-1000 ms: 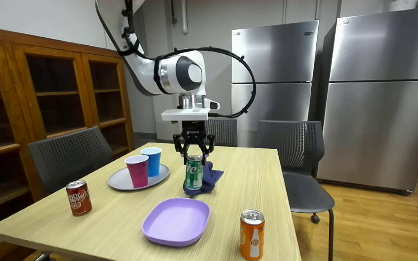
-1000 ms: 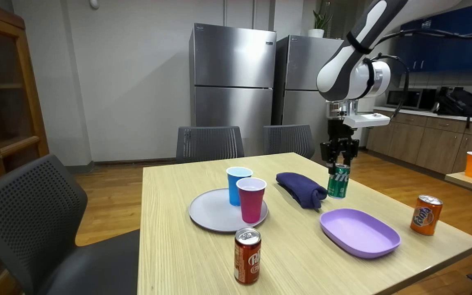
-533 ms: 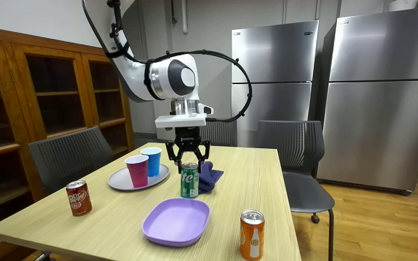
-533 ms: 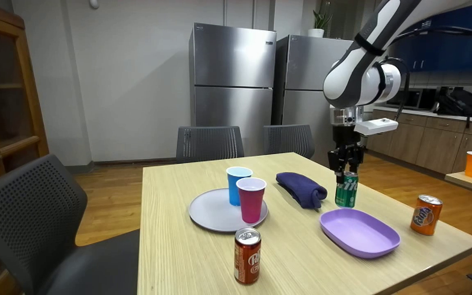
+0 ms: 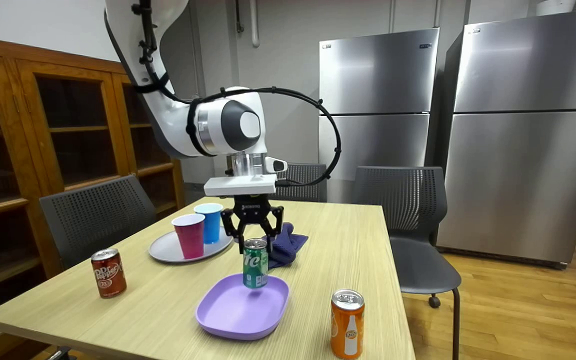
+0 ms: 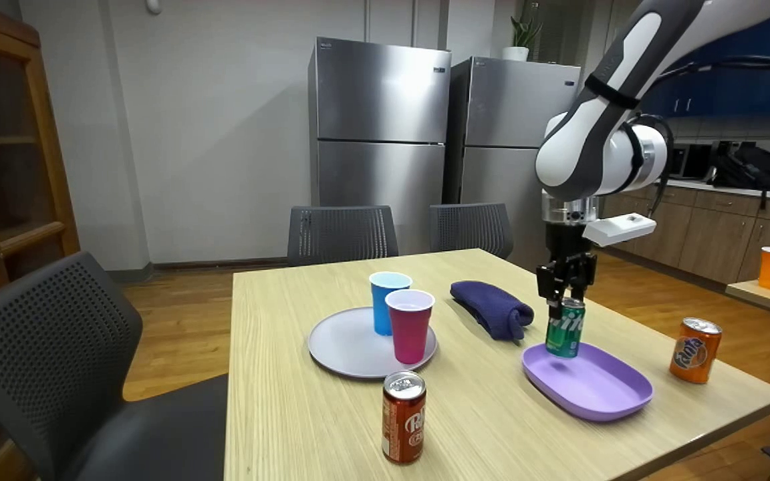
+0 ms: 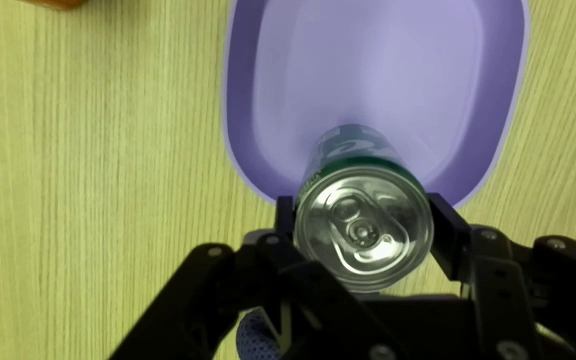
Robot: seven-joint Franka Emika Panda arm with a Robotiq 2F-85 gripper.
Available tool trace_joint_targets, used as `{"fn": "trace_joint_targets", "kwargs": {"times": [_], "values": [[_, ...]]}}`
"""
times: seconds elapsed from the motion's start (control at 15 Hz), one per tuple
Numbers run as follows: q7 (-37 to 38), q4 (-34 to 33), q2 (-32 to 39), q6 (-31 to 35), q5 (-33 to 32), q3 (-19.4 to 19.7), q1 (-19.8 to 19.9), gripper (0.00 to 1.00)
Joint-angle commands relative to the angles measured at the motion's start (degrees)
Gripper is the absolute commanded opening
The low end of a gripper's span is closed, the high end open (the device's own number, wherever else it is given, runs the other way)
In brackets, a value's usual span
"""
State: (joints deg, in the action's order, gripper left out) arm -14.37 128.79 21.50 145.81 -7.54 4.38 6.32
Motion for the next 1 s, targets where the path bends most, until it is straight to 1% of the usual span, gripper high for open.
{"fn": "trace_joint_targets", "kwargs": {"times": [0.0,0.4,0.47,0.53,0.6,0.67,0.93], "values": [[3.0,2.1,-0.9,3.1,-1.3,0.3,-1.0,0.40],[4.5,3.4,-0.4,5.6,-1.8,0.8,-1.9,0.40],[4.4,3.5,-0.6,5.7,-1.7,0.8,-1.8,0.90],[4.3,3.5,-1.1,5.0,-1.8,0.9,-1.8,0.92],[3.7,3.2,-1.5,4.0,-1.7,0.8,-1.6,0.97],[3.4,3.1,-1.9,3.5,-1.7,0.7,-1.5,1.00],[1.8,2.1,-4.4,0.0,-1.5,0.7,-0.9,1.00]]}}
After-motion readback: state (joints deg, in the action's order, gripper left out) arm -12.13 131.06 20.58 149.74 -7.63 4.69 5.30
